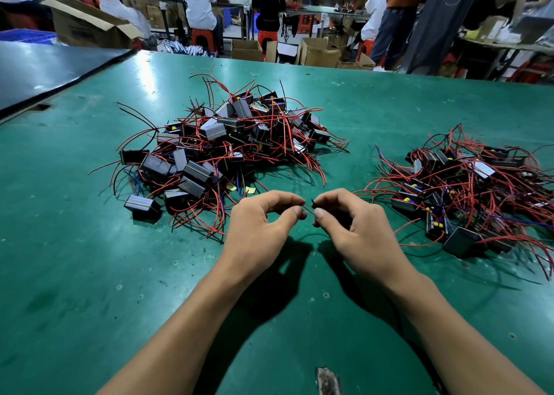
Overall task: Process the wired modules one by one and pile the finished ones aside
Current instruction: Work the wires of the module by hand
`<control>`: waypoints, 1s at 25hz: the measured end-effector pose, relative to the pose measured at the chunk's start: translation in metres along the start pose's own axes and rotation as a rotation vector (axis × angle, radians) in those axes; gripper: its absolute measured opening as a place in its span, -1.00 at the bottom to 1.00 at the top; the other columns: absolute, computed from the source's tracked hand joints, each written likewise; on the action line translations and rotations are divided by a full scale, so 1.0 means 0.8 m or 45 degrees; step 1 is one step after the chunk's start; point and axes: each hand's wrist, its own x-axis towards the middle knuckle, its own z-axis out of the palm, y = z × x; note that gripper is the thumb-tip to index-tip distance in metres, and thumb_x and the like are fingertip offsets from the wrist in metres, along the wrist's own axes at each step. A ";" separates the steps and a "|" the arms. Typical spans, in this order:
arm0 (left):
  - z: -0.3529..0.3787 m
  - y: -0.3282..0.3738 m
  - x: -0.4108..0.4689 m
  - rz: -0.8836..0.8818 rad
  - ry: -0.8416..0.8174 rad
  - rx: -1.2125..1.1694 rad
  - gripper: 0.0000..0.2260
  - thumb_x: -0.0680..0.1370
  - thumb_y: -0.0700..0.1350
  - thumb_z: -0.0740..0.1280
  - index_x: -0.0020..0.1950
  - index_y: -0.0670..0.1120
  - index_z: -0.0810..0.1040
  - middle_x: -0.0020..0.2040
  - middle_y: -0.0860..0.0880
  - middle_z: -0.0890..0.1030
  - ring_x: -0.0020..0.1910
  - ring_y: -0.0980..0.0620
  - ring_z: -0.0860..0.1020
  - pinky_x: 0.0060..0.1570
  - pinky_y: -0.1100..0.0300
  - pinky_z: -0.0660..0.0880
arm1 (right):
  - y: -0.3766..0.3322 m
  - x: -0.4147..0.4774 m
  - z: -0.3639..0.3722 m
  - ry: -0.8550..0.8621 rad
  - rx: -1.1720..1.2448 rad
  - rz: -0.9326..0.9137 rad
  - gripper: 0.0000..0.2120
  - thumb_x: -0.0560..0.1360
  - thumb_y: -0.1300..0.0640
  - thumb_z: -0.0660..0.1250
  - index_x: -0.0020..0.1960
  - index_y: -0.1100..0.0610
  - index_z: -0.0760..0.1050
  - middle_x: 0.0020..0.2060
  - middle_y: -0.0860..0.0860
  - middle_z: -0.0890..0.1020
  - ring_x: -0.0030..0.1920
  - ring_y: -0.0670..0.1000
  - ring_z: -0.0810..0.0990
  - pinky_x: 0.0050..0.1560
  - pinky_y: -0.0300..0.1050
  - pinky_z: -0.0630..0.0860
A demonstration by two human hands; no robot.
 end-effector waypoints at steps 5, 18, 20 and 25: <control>0.000 0.000 -0.002 -0.063 -0.025 -0.071 -0.85 0.51 -0.19 0.45 0.05 -0.02 0.62 -0.20 0.11 0.72 -0.18 0.24 0.63 -0.25 0.27 0.44 | -0.001 0.000 0.000 -0.034 0.026 0.074 -0.87 0.57 0.22 0.38 -0.02 0.00 0.60 -0.29 -0.13 0.68 -0.27 -0.19 0.62 -0.16 -0.31 0.51; 0.000 -0.001 0.002 -0.024 0.012 -0.070 -0.95 0.49 -0.21 0.47 -0.08 -0.11 0.71 -0.22 0.05 0.72 -0.17 0.17 0.66 -0.09 0.34 0.53 | -0.005 0.000 -0.003 -0.113 0.013 0.010 -0.87 0.58 0.26 0.35 -0.01 0.07 0.63 -0.34 -0.16 0.64 -0.30 -0.23 0.56 -0.18 -0.39 0.42; -0.002 0.000 0.001 -0.027 0.003 -0.066 -0.94 0.50 -0.20 0.46 -0.06 -0.10 0.72 -0.21 0.06 0.71 -0.19 0.19 0.64 -0.13 0.35 0.49 | -0.006 0.000 -0.003 -0.117 0.012 0.005 -0.87 0.58 0.26 0.35 -0.01 0.06 0.62 -0.33 -0.17 0.64 -0.30 -0.23 0.56 -0.18 -0.41 0.41; -0.001 0.001 0.002 -0.083 -0.014 -0.134 -0.92 0.51 -0.19 0.44 -0.04 -0.10 0.73 -0.20 0.07 0.72 -0.23 0.25 0.61 -0.16 0.38 0.45 | -0.005 0.000 -0.003 -0.124 0.038 0.011 -0.87 0.58 0.27 0.35 0.00 0.08 0.62 -0.33 -0.15 0.65 -0.30 -0.24 0.56 -0.17 -0.43 0.41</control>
